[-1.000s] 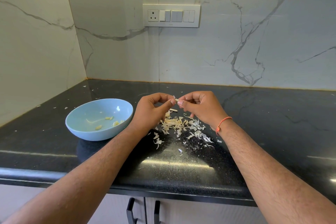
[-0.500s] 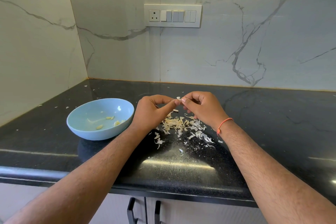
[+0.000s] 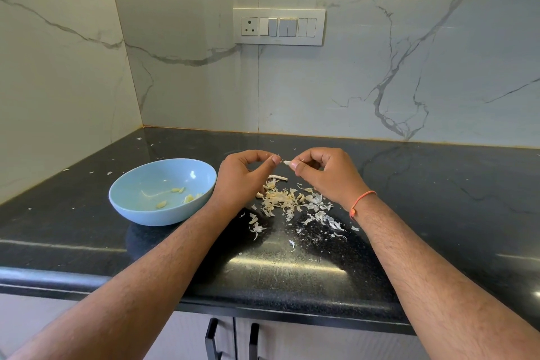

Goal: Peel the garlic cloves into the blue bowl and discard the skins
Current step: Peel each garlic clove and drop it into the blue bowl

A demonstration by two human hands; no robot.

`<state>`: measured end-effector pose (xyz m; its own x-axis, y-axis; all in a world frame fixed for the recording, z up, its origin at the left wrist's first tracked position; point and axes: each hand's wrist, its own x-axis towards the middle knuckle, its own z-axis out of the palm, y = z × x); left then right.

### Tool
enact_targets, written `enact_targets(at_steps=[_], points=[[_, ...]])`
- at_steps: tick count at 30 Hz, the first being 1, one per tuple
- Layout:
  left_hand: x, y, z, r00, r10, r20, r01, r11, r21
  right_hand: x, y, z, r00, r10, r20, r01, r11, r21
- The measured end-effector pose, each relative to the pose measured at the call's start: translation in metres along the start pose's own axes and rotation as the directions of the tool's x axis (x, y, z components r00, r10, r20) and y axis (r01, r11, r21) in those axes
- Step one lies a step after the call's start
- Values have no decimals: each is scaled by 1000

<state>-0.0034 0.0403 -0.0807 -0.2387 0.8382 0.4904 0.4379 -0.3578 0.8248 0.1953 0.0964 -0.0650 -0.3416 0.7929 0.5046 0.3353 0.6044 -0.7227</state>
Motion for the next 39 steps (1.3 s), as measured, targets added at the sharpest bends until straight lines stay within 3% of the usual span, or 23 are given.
enact_targets(at_steps=[20,26,31,39], points=[[-3,0,2,994,36,102,-35,999,-11,-1,0,-2,999,-40,20,40,999,-1],[-3,-1,2,995,46,91,-45,999,-12,1,0,0,1000,-20,23,20,1000,-4],[-1,-1,-1,1000,22,-7,-22,999,-28,1,2,-2,999,-28,-18,28,1000,3],[-3,0,0,998,60,18,-61,998,20,0,0,-4,997,-79,-25,79,997,-13]])
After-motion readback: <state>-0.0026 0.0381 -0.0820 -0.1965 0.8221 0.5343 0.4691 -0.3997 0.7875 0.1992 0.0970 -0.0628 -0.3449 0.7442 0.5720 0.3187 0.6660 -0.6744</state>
